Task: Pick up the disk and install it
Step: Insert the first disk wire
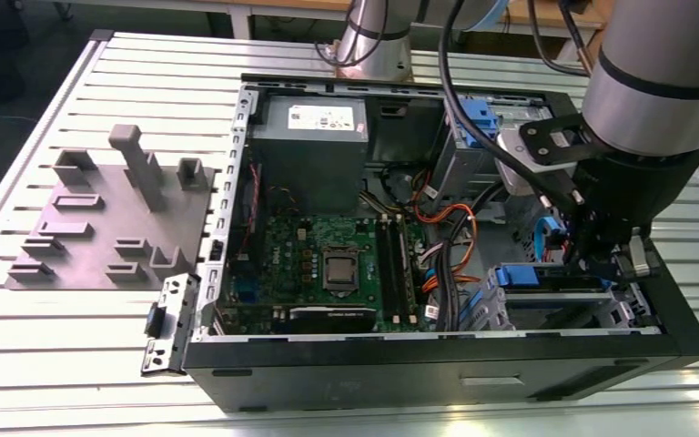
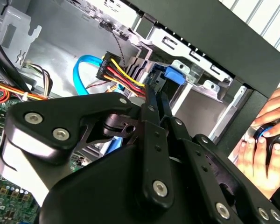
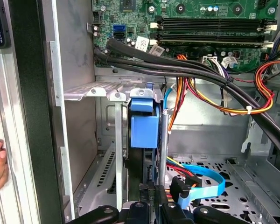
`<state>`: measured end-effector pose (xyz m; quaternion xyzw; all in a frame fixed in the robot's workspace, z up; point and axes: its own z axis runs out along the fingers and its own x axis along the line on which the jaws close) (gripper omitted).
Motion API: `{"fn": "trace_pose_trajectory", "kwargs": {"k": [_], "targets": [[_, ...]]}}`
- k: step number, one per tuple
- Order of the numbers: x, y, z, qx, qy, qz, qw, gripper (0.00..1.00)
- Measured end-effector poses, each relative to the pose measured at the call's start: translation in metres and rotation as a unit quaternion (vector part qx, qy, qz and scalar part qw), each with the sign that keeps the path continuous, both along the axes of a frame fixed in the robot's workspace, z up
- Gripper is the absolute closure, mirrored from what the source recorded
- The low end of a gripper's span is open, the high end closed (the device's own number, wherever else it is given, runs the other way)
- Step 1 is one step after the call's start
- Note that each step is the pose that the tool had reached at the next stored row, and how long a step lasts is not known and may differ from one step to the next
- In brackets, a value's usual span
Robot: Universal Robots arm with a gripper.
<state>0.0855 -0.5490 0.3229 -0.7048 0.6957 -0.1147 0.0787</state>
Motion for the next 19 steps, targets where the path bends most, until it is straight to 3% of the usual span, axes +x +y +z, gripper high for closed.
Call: {"fn": "trace_pose_trajectory", "kwargs": {"k": [12, 13, 15, 19], "targets": [[0.0, 0.0, -0.0004, 0.0002, 0.0, 0.0, 1.0, 0.82], [0.0, 0.0, -0.0004, 0.0002, 0.0, 0.0, 1.0, 0.76], [0.0, 0.0, -0.0001, 0.0001, 0.0, 0.0, 1.0, 0.76], [0.0, 0.0, 0.0069, 0.0001, 0.0, 0.0, 1.0, 0.76]]}}
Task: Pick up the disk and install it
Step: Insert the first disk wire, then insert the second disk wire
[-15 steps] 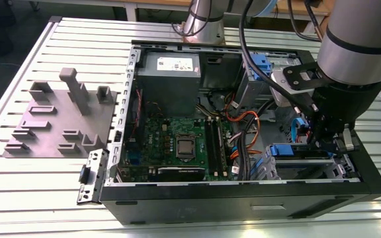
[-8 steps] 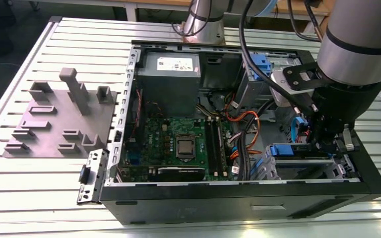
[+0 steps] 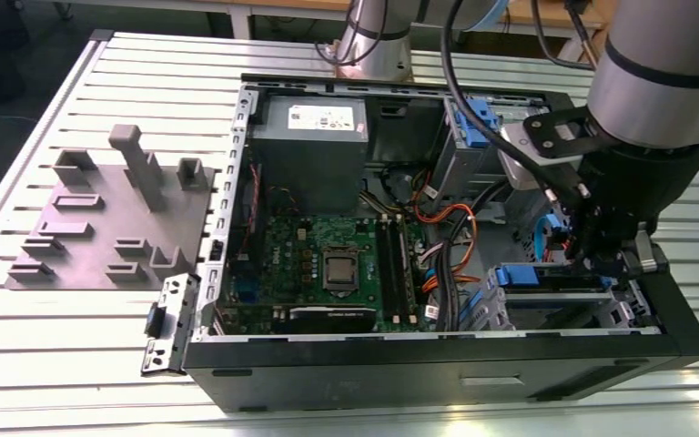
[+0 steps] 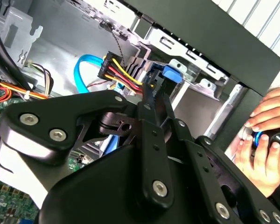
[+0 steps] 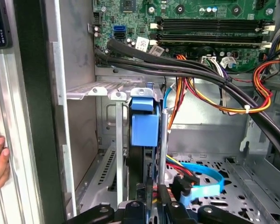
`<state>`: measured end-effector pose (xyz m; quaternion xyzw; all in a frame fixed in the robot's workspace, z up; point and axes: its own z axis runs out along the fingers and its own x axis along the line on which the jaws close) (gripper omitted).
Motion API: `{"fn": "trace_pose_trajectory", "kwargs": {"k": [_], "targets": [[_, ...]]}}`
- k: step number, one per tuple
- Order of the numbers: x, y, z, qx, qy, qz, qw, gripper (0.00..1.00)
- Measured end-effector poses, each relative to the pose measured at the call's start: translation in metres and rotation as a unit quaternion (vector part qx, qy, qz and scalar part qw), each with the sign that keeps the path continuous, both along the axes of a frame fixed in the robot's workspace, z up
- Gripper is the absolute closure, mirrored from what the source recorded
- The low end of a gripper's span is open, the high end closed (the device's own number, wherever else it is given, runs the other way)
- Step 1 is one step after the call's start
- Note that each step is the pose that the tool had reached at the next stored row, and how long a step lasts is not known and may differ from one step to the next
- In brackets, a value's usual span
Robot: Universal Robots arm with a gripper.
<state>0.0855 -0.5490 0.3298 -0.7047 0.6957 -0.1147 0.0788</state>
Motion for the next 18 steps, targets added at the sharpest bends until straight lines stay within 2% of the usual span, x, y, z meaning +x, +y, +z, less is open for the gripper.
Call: {"fn": "trace_pose_trajectory", "kwargs": {"k": [3, 6, 8, 18], "targets": [[0.0, 0.0, 0.0059, -0.0001, 0.0, 0.0, 1.0, 0.76], [0.0, 0.0, 0.0061, 0.0002, 0.0, 0.0, 1.0, 0.76], [0.0, 0.0, 0.0063, 0.0, 0.0001, 0.0, 1.0, 0.89], [0.0, 0.0, 0.0079, 0.0, 0.0003, 0.0, 1.0, 0.89]]}}
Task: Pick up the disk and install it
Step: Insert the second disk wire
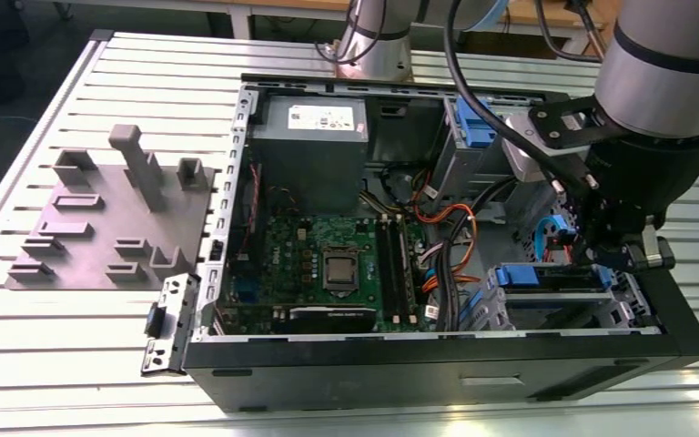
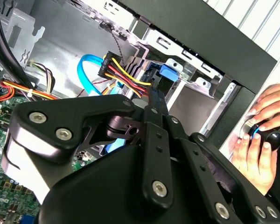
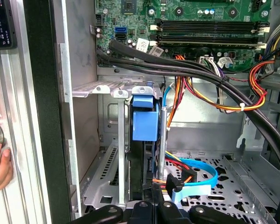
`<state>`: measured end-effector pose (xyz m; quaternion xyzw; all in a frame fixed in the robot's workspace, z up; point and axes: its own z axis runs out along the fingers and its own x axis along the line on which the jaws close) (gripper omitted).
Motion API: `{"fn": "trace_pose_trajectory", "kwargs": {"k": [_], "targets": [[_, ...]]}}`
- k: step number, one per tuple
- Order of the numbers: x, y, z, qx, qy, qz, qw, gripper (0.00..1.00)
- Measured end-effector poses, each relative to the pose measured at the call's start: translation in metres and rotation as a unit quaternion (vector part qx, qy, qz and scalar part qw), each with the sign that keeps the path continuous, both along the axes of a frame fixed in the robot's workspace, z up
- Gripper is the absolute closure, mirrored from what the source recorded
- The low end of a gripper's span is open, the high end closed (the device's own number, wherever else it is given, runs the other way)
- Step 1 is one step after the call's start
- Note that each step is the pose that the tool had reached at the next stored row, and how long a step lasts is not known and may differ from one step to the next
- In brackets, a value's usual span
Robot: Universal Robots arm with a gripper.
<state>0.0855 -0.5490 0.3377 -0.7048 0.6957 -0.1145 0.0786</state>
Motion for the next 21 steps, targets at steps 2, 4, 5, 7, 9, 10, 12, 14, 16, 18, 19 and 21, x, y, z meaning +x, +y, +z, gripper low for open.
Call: {"fn": "trace_pose_trajectory", "kwargs": {"k": [2, 4, 5, 7, 9, 10, 12, 14, 16, 18, 19, 21], "targets": [[0.0, 0.0, 0.0, 0.0, 0.0, 0.0, 1.0, 0.89], [0.0, 0.0, 0.0002, 0.0, 0.0, 0.0, 1.0, 0.89], [0.0, 0.0, 0.0004, -0.0001, 0.0, 0.0, 1.0, 0.89], [0.0, 0.0, 0.0016, -0.0002, 0.0, 0.0, 1.0, 0.89], [0.0, 0.0, 0.0037, 0.0, 0.0001, 0.0, 1.0, 0.89], [0.0, 0.0, 0.0054, 0.0, 0.0001, 0.0, 1.0, 0.89], [0.0, 0.0, 0.0098, -0.0001, 0.0001, 0.0, 1.0, 0.89], [0.0, 0.0, 0.0138, 0.0, 0.0001, 0.0, 1.0, 0.89], [0.0, 0.0, 0.0187, 0.0, 0.0001, 0.0, 1.0, 0.89], [0.0, 0.0, 0.0245, 0.0, 0.0001, 0.0, 1.0, 0.89], [-0.0001, 0.0, 0.0272, 0.0, 0.0001, 0.0, 1.0, 0.89], [-0.0005, 0.0, 0.0324, 0.0, 0.0001, 0.0, 1.0, 0.89]]}}
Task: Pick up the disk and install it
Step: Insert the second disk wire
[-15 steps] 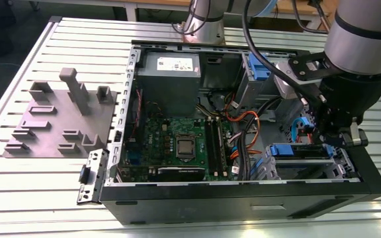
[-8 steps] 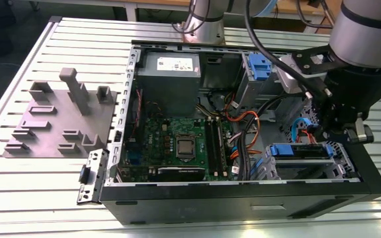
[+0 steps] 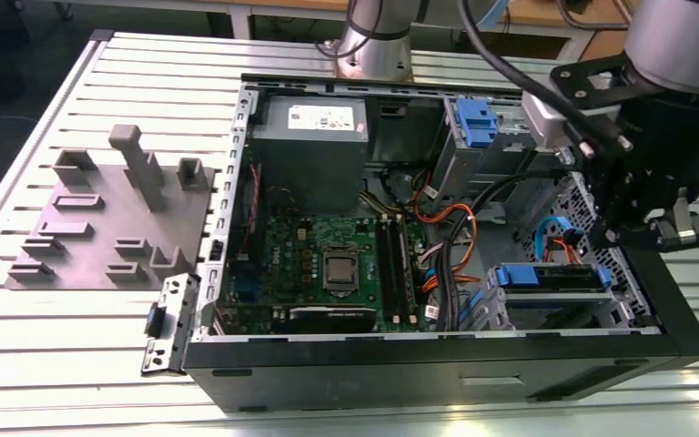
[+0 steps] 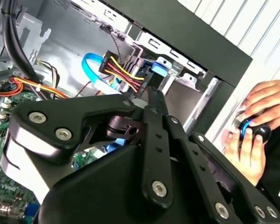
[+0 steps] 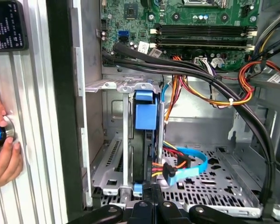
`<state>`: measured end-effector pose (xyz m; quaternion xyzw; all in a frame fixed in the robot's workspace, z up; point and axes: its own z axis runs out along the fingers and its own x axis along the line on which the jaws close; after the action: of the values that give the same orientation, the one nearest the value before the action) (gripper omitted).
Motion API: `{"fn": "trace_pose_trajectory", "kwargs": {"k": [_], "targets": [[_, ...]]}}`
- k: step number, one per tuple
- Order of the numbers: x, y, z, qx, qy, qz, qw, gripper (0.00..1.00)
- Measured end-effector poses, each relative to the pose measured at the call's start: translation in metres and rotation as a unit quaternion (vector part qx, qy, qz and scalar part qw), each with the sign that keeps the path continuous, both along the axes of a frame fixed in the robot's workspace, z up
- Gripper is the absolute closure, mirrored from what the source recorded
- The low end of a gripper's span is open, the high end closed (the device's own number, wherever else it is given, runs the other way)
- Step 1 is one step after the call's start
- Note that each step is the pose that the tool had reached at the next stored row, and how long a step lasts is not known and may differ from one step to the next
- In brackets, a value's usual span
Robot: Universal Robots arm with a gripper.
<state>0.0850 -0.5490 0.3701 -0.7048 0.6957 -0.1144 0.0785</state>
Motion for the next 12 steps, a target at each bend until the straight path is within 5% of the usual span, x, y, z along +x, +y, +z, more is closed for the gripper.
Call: {"fn": "trace_pose_trajectory", "kwargs": {"k": [4, 6, 8, 12], "targets": [[-0.0016, 0.0, 0.0072, 0.0002, 0.0004, 0.0, 1.0, 0.89], [-0.0023, 0.0, 0.0071, 0.0005, 0.0048, 0.0, 0.99999, 0.89], [-0.0025, 0.0, 0.0074, 0.0002, 0.0146, 0.0, 0.99989, 0.89], [-0.0024, 0.0, 0.0073, 0.0018, 0.0401, 0.0, 0.9992, 0.89]]}}
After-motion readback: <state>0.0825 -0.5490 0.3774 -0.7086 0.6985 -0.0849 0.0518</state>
